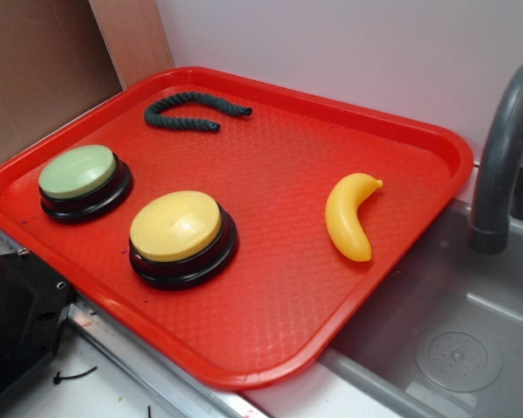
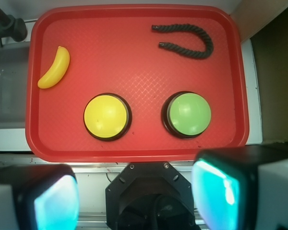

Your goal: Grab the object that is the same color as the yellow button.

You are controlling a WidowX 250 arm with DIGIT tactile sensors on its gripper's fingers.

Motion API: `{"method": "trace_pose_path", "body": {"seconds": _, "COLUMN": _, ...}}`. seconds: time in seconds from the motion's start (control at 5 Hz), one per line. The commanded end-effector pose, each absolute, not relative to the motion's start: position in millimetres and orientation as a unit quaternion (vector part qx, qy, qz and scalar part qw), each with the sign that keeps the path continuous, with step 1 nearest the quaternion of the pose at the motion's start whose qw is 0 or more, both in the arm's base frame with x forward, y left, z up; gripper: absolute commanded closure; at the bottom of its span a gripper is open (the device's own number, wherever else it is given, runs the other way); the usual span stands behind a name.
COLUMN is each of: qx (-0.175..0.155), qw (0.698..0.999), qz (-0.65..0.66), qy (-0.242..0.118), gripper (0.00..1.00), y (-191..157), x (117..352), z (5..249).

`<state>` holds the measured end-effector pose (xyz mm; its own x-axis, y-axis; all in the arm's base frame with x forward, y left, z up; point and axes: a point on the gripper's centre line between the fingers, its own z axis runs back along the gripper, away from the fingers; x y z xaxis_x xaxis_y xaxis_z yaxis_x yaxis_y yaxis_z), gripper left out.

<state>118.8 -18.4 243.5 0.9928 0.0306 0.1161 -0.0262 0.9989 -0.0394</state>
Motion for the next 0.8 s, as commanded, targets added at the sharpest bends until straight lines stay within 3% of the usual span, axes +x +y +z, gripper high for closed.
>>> {"method": "trace_pose_path", "body": {"seconds": 0.0, "qx": -0.019, "qw": 0.998, "qz": 0.014, "qy": -0.058, "gripper": 0.0, "y": -18.4, "x": 118.8, "z": 243.5}}
{"method": "trace_pose_path", "body": {"seconds": 0.6, "qx": -0.097, "qw": 0.966, "qz": 0.225, "qy": -0.084, "gripper": 0.0, "y": -57.6, "x": 178.8, "z": 211.5}}
